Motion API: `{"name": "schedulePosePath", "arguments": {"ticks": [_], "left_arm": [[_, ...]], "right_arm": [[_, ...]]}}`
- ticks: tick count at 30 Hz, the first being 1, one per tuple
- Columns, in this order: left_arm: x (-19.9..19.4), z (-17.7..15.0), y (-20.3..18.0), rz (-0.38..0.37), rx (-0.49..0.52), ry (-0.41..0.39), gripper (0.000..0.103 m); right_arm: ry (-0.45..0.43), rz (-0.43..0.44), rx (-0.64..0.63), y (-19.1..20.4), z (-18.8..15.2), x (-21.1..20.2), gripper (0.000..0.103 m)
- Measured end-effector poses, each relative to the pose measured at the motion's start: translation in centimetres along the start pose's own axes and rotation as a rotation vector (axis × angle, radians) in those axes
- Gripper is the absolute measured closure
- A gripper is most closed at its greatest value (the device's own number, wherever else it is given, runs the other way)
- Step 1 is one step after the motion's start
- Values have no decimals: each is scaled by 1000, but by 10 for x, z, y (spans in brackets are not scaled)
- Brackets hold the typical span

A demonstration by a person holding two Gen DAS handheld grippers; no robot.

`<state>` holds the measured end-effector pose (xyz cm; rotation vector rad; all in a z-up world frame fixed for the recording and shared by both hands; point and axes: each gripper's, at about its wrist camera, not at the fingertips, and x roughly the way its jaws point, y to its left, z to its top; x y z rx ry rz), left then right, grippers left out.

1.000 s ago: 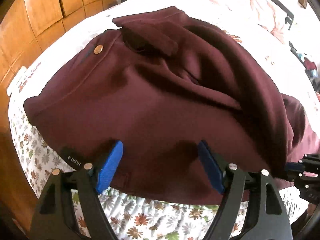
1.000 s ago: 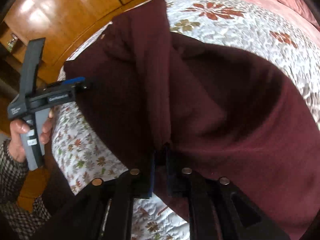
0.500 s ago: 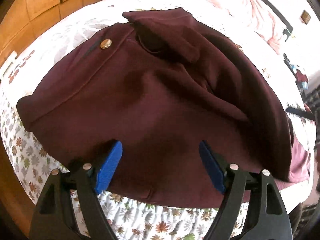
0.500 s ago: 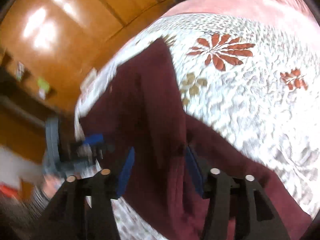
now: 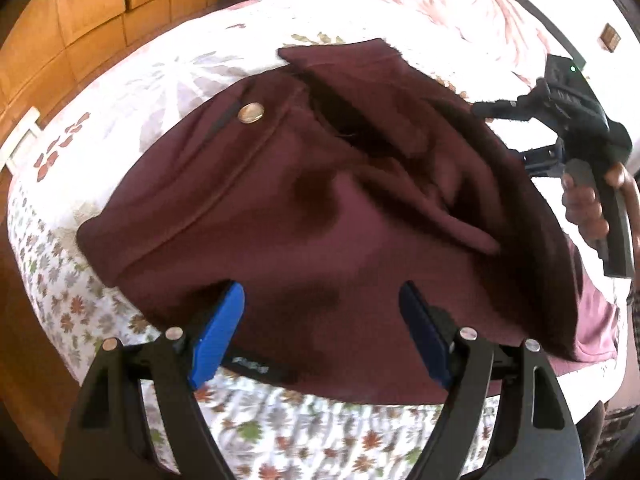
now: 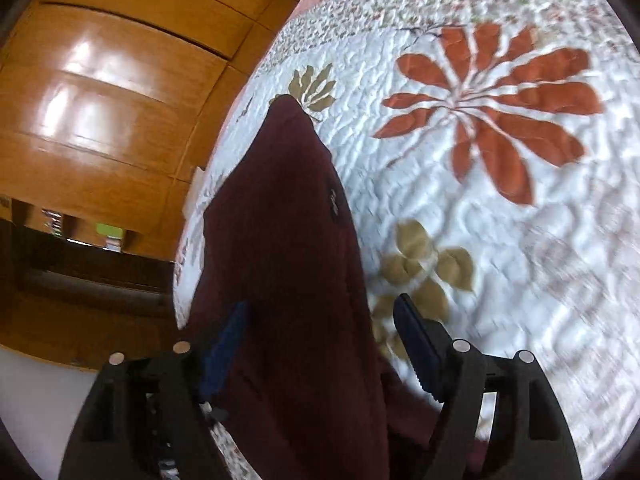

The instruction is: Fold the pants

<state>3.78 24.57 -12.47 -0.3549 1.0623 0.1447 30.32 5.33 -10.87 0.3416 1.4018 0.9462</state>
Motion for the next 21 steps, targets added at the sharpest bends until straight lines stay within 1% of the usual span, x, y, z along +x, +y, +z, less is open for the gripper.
{"name": "schedulePosePath", "arguments": {"ticks": [2, 3, 4, 5, 6, 7, 8, 9, 11, 13, 14, 15, 16, 18, 20, 21], "left_arm": [[-1, -5, 8, -12, -9, 7, 24], [-2, -7, 11, -14, -6, 8, 24], [1, -6, 11, -12, -1, 10, 24], [1, -7, 10, -10, 7, 10, 24], [0, -7, 10, -8, 13, 5, 24], [-2, -8, 10, -10, 12, -3, 24], [-5, -8, 10, -14, 6, -11, 24], [-10, -12, 14, -17, -5, -19, 24], [-18, -15, 20, -23, -33, -36, 24], [-26, -18, 26, -31, -52, -57, 24], [-29, -19, 28, -29, -60, -67, 23], [-34, -21, 31, -33, -72, -82, 23], [-38, -23, 33, -41, -81, -94, 23], [-49, -28, 42, -86, -118, -133, 23], [-57, -33, 52, -146, -158, -151, 23], [-58, -34, 56, -173, -179, -154, 23]], "right_arm": [[3, 21, 17, 0, 9, 10, 29], [7, 34, 26, 1, 12, 14, 34], [11, 50, 32, 4, 15, 19, 47], [9, 55, 28, 7, 17, 22, 67], [1, 54, 11, 13, 19, 24, 78], [-8, 30, -31, 23, 20, 22, 86], [-26, 5, -81, 34, 19, 18, 88], [-39, -3, -115, 42, 17, 16, 88], [-89, -11, -228, 72, 8, 4, 89], [-139, 11, -349, 104, -7, -8, 89], [-150, 26, -393, 118, -15, -10, 90], [-158, 40, -464, 137, -30, -12, 90], [-159, 35, -513, 148, -40, -10, 90], [-140, 7, -637, 174, -71, 1, 90], [-114, -28, -708, 186, -95, 18, 89], [-86, -37, -737, 188, -108, 29, 89]]}}
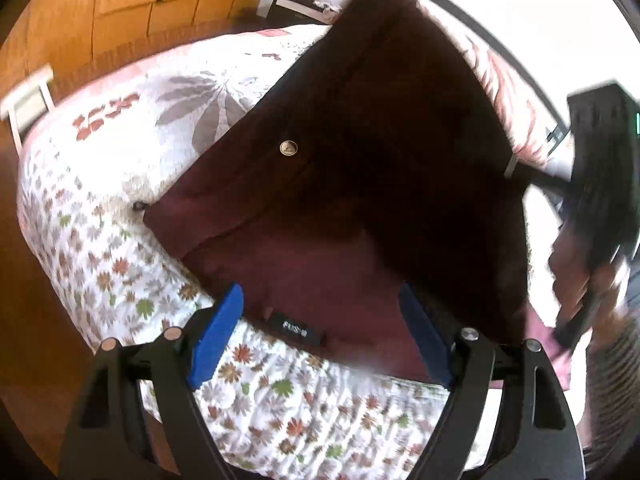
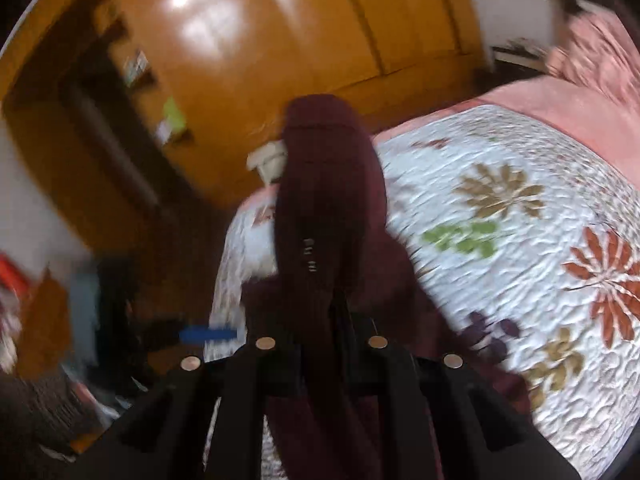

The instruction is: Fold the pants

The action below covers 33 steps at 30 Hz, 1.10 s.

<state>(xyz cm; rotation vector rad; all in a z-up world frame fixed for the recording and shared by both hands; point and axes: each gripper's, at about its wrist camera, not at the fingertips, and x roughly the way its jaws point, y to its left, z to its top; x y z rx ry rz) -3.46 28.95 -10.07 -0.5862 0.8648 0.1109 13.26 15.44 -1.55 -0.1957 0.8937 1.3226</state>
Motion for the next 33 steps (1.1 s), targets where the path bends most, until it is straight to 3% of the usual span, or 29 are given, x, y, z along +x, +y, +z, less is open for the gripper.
{"name": "schedulePosePath", "arguments": {"ticks": [4, 6, 9, 12, 15, 19, 21, 22, 24, 25, 26, 29, 31, 33], "left_arm": [[0, -3, 12, -118, -76, 5, 23], [4, -6, 19, -136, -101, 29, 21], [27, -1, 30, -144, -158, 64, 18], [19, 5, 29, -179, -192, 20, 18], [0, 6, 21, -126, -158, -45, 18], [3, 5, 27, -84, -189, -14, 18], [2, -1, 29, -34, -212, -8, 20], [-2, -3, 26, -17, -208, -16, 20], [-15, -6, 16, 28, -156, -54, 20], [-24, -7, 11, 47, -125, -77, 20], [-34, -8, 1, 56, -87, -106, 20], [-48, -8, -27, 28, 5, -151, 18], [-44, -4, -47, 0, 62, -155, 18], [-32, -1, -61, -27, 89, -140, 18]], "right_arm": [[114, 35, 8, 14, -35, 43, 88], [159, 26, 3, 19, -49, 59, 87], [149, 20, 32, 20, -59, 63, 87], [108, 46, 63, 20, -54, 50, 87], [112, 57, 30, 28, -50, 45, 87], [168, 33, 28, 26, -61, 69, 84], [152, 24, 55, 22, -64, 68, 83], [135, 30, 72, 22, -65, 62, 78], [107, 51, 95, 22, -67, 36, 55], [77, 67, 117, 21, -71, 16, 35], [48, 76, 137, 21, -75, -2, 28], [-83, 51, 224, 6, -107, -81, 29], [-143, -28, 290, -4, -134, -126, 30], [-149, -126, 318, -8, -164, -156, 30]]}}
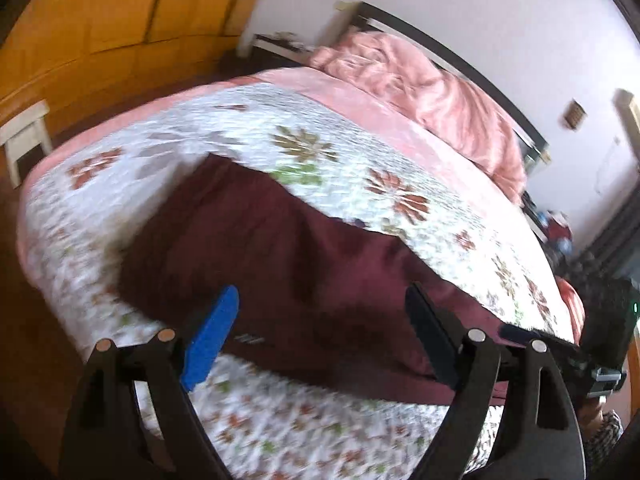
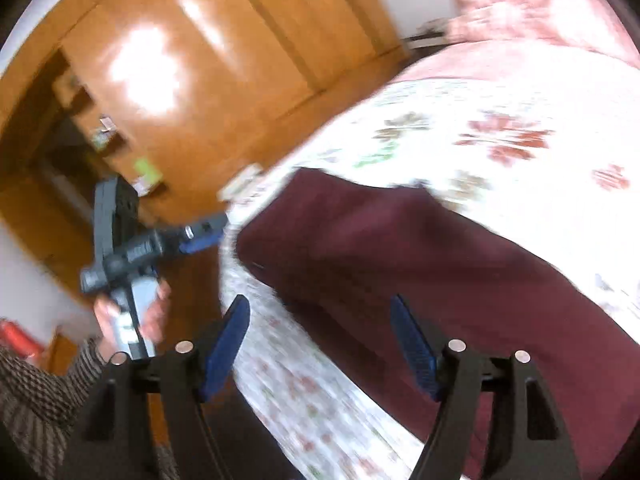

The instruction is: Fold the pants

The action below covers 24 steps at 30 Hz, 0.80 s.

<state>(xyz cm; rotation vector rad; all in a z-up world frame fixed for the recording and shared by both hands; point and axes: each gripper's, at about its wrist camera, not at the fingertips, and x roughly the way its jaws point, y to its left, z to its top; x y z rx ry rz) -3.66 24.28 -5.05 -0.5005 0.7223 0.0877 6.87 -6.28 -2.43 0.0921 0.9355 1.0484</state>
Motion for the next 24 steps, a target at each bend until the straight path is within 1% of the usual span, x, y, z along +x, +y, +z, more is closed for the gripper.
{"name": "schedulePosePath", "arguments": {"ticks": [2, 3, 4, 5, 7, 9, 11, 13, 14, 15, 17, 18, 19, 20, 21, 22, 23, 24], "left_arm": [[21, 1, -9, -30, 13, 28, 18], [32, 0, -12, -30, 18, 43, 18], [43, -1, -13, -7, 25, 62, 18], [58, -4, -11, 27, 34, 98, 18], [73, -9, -5, 63, 28, 143, 18], [75, -12, 5, 69, 10, 164, 18], [67, -13, 10, 60, -12, 163, 18], [58, -14, 9, 48, -15, 157, 18], [56, -15, 5, 38, -15, 168, 18], [54, -17, 1, 17, -22, 186, 18], [55, -24, -11, -62, -34, 255, 18], [54, -26, -15, -93, -40, 270, 18], [55, -29, -20, -127, -47, 290, 18], [57, -33, -27, -189, -58, 330, 18], [60, -36, -30, -224, -70, 355, 18], [64, -39, -34, -251, -91, 382, 18], [69, -42, -37, -272, -118, 404, 18], [73, -43, -40, -293, -133, 422, 18]], "right_arm": [[7, -56, -5, -3, -17, -8, 30], [7, -64, -5, -3, -27, -7, 29], [9, -70, -3, -1, -33, -4, 29], [12, -87, -6, 3, -37, 6, 29], [27, -145, -64, 10, -42, 21, 29], [59, -200, -144, 15, -45, 39, 29], [98, -230, -197, 17, -47, 58, 31], [124, -269, -223, 15, -50, 74, 32], [127, -273, -219, 8, -53, 76, 32], [132, -270, -204, 4, -55, 79, 33], [131, -269, -172, -3, -56, 81, 40], [129, -266, -156, -6, -55, 83, 45], [126, -242, -118, -14, -54, 80, 48], [119, -226, -95, -17, -52, 76, 50], [115, -218, -79, -20, -51, 75, 52], [120, -224, -80, -20, -49, 75, 59], [128, -250, -97, -20, -48, 77, 69], [132, -273, -117, -20, -48, 79, 74]]}}
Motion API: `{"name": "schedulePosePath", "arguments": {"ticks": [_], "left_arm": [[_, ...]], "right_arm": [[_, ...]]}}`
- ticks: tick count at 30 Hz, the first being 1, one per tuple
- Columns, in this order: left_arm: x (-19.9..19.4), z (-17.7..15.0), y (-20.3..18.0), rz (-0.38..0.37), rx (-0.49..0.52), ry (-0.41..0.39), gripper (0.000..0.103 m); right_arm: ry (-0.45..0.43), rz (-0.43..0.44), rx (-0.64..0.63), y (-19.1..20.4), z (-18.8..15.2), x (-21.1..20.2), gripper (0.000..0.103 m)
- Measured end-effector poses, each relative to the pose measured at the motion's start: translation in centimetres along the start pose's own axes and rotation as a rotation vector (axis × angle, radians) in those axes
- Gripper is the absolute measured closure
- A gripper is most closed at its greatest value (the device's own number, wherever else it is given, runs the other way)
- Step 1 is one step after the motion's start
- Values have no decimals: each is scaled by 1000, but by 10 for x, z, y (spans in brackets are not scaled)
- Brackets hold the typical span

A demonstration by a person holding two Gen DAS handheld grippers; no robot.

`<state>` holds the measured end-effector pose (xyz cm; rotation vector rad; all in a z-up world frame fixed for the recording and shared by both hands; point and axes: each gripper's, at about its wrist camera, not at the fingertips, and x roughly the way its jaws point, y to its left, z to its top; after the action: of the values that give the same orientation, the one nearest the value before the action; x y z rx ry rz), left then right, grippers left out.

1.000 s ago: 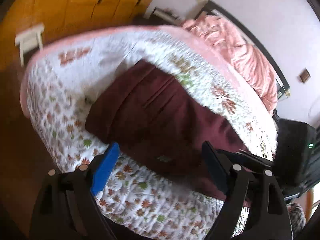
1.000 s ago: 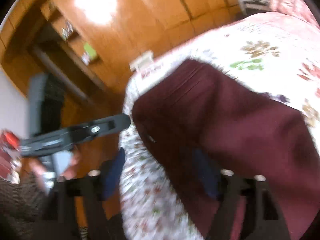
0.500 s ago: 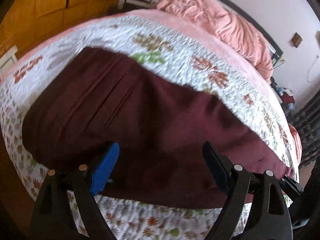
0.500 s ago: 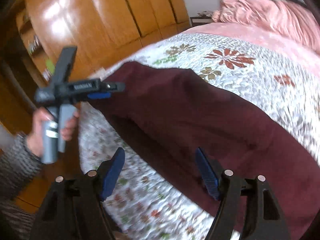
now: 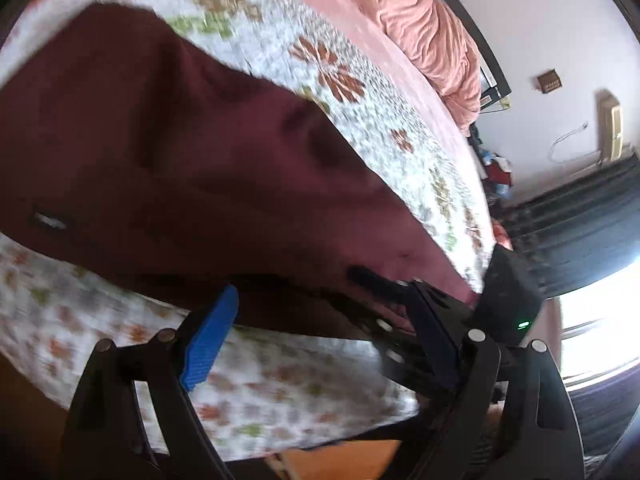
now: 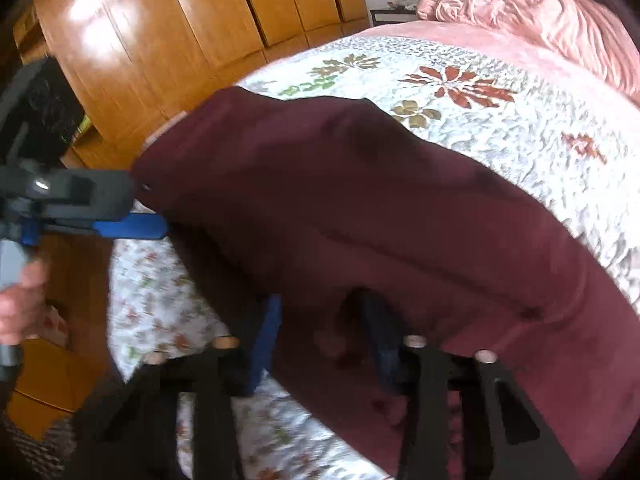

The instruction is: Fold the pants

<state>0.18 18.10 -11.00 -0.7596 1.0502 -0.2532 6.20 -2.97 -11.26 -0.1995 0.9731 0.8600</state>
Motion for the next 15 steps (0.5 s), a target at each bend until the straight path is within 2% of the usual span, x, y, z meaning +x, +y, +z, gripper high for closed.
{"name": "schedulePosePath", "arguments": {"ticks": [1, 3, 4, 7, 10, 11, 12, 13, 14, 15], "left_arm": [[5, 1, 0, -18, -12, 14, 18], [17, 3, 6, 9, -80, 44, 20], [20, 3, 9, -1, -104, 52, 20], [31, 4, 19, -54, -186, 78, 20], [40, 9, 26, -42, -230, 68, 33], [45, 12, 30, -41, -264, 66, 51], [47, 13, 33, -39, -283, 69, 70], [50, 15, 36, -27, -293, 72, 75], [50, 16, 37, 12, -301, 63, 92], [50, 15, 38, 42, -304, 55, 96]], "right_arm": [[1, 6, -6, 0, 1, 1, 75], [1, 10, -7, 2, 0, 0, 74], [-2, 8, -20, 4, -3, -2, 74], [-4, 9, -45, 9, -6, -3, 64], [-2, -17, -61, 12, -6, 2, 64], [1, -20, -57, 11, -6, 4, 65], [3, -24, -55, 10, -6, 5, 70], [2, -30, -55, 8, -5, 5, 77], [-2, -27, -48, 6, -5, 4, 80], [-5, -17, -39, 4, -5, 2, 87]]}}
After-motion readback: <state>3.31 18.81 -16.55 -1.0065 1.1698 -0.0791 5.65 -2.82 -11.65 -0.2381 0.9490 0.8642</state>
